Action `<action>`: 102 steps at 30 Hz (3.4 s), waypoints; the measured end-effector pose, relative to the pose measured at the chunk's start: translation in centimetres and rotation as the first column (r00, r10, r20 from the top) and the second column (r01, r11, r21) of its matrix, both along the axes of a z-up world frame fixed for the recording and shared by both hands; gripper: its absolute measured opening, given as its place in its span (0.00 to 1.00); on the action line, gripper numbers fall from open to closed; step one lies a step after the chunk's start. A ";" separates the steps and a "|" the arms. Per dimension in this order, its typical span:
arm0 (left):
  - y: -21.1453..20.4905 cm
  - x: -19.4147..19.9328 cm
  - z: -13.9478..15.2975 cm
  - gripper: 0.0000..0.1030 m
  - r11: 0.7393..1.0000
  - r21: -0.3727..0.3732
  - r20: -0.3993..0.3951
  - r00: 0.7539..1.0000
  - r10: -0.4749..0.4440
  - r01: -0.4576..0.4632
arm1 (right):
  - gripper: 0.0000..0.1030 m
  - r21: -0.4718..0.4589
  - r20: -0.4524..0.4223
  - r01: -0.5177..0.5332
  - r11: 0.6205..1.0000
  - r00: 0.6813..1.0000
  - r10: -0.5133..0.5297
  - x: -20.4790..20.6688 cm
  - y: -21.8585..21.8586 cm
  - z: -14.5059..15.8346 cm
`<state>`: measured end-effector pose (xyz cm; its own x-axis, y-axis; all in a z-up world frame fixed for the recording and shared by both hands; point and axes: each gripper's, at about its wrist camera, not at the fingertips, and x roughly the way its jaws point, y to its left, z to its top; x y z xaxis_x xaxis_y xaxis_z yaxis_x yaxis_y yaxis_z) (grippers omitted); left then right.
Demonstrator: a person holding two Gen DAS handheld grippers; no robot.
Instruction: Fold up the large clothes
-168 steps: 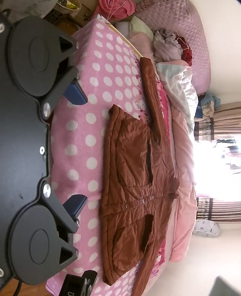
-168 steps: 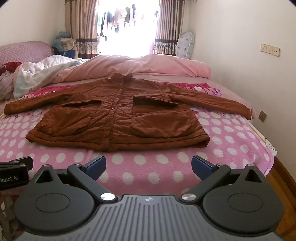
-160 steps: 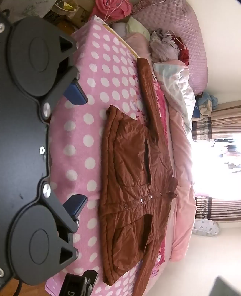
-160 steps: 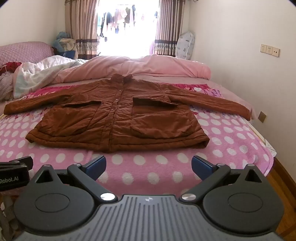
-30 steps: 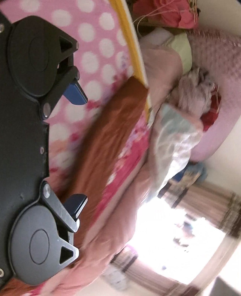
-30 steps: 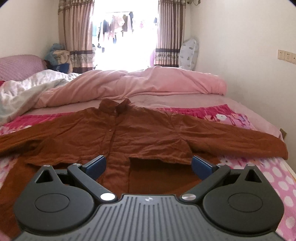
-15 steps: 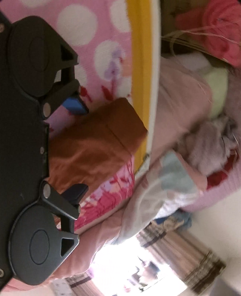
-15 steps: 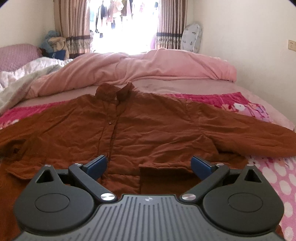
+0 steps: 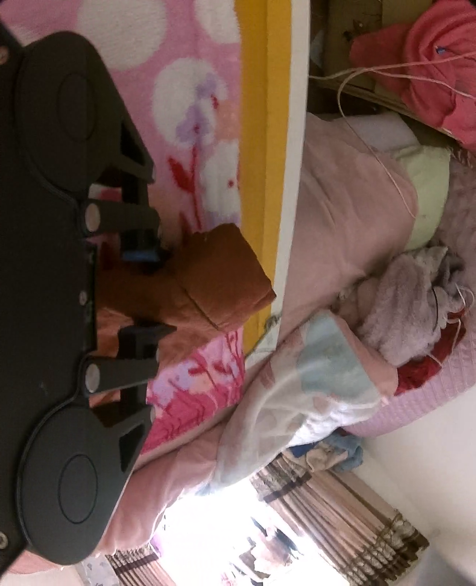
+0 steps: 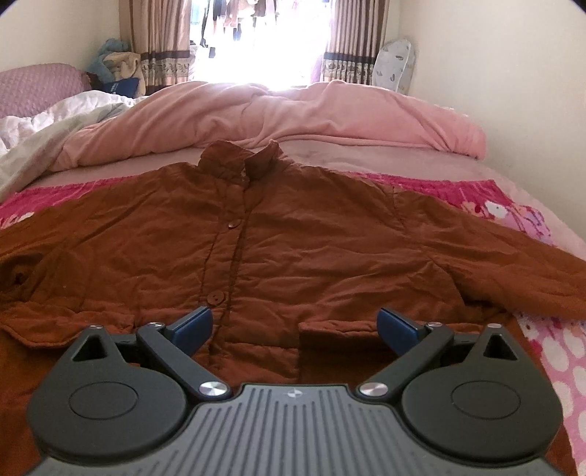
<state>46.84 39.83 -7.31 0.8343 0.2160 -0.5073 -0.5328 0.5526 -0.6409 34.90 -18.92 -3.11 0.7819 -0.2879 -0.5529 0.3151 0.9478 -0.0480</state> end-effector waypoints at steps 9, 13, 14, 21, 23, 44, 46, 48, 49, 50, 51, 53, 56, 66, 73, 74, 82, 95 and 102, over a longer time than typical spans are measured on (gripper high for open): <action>-9.9 0.7 8.8 0.16 0.962 0.083 0.207 0.939 -0.274 0.262 | 1.00 0.034 0.025 0.018 0.999 1.000 -0.019 -1.1 -1.3 0.3; -20.3 1.8 13.0 0.16 0.858 0.142 0.311 0.801 -0.513 0.494 | 1.00 0.069 0.042 0.026 0.997 0.999 -0.029 -2.1 -2.4 0.5; -23.2 2.0 13.8 0.16 0.823 0.155 0.327 0.757 -0.565 0.547 | 1.00 0.070 0.045 0.030 0.997 0.998 -0.033 -2.4 -2.6 0.6; -41.1 3.0 14.2 0.90 0.558 0.246 0.279 0.494 -0.824 0.792 | 1.00 0.081 0.074 0.061 0.995 0.995 -0.068 -4.6 -4.3 1.7; -42.8 2.6 13.5 0.90 0.514 0.276 0.251 0.455 -0.854 0.813 | 1.00 0.102 0.089 0.049 0.994 0.994 -0.058 -5.0 -5.1 2.1; -26.7 0.7 6.4 0.91 0.742 0.185 0.079 0.742 -0.665 0.645 | 0.14 0.597 0.182 -0.195 0.778 0.978 0.106 9.9 -8.7 -1.1; -27.5 1.0 6.1 0.91 0.715 0.191 0.066 0.718 -0.693 0.673 | 0.14 0.564 0.239 -0.200 0.801 0.968 0.073 8.0 -8.8 0.1; -29.4 1.4 5.5 0.91 0.691 0.184 0.046 0.696 -0.716 0.699 | 0.14 0.555 0.258 -0.171 0.814 0.966 0.027 6.7 -9.6 0.3; -30.1 1.7 5.1 0.91 0.678 0.174 0.034 0.683 -0.729 0.714 | 0.14 0.535 0.259 -0.145 0.832 0.966 0.002 6.3 -10.1 0.1; -30.8 2.3 4.5 0.91 0.665 0.165 0.011 0.673 -0.740 0.728 | 0.14 0.513 0.241 -0.117 0.851 0.970 -0.011 6.4 -10.4 -0.3; -31.2 2.9 3.9 0.91 0.659 0.162 -0.017 0.670 -0.743 0.735 | 0.14 0.497 0.196 -0.089 0.863 0.980 -0.013 6.9 -10.9 -0.9; -32.0 3.9 2.6 0.91 0.655 0.185 -0.092 0.677 -0.731 0.732 | 0.17 0.513 0.106 -0.056 0.857 0.994 0.002 7.9 -11.7 -2.7; -32.2 4.6 1.7 0.91 0.640 0.212 -0.132 0.671 -0.730 0.738 | 0.31 0.559 0.069 -0.036 0.828 0.998 -0.003 7.7 -12.5 -4.1; -33.8 4.1 4.7 0.91 0.608 0.259 -0.092 0.646 -0.758 0.751 | 0.41 0.414 0.271 -0.180 0.892 0.960 0.068 5.3 -10.8 0.2; -35.1 6.4 0.8 0.91 0.581 0.250 -0.236 0.631 -0.739 0.775 | 0.35 0.455 0.116 -0.093 0.886 0.992 0.044 8.4 -10.6 -4.2; -35.7 6.4 0.9 0.92 0.562 0.283 -0.259 0.626 -0.736 0.778 | 0.35 0.447 0.131 -0.100 0.889 0.990 0.046 8.3 -10.6 -4.4; -36.4 3.4 3.7 0.94 0.502 0.352 -0.235 0.594 -0.769 0.790 | 0.57 0.535 0.228 -0.077 0.841 0.972 -0.056 1.6 -15.3 -0.6; -35.5 0.1 4.6 0.94 0.495 0.370 -0.205 0.589 -0.782 0.786 | 0.62 0.713 0.130 0.353 0.606 0.782 -0.609 -14.7 -36.8 -3.9; -35.3 0.4 3.9 0.94 0.518 0.367 -0.248 0.618 -0.746 0.773 | 0.62 0.780 0.105 0.366 0.509 0.724 -0.682 -14.8 -42.3 -7.2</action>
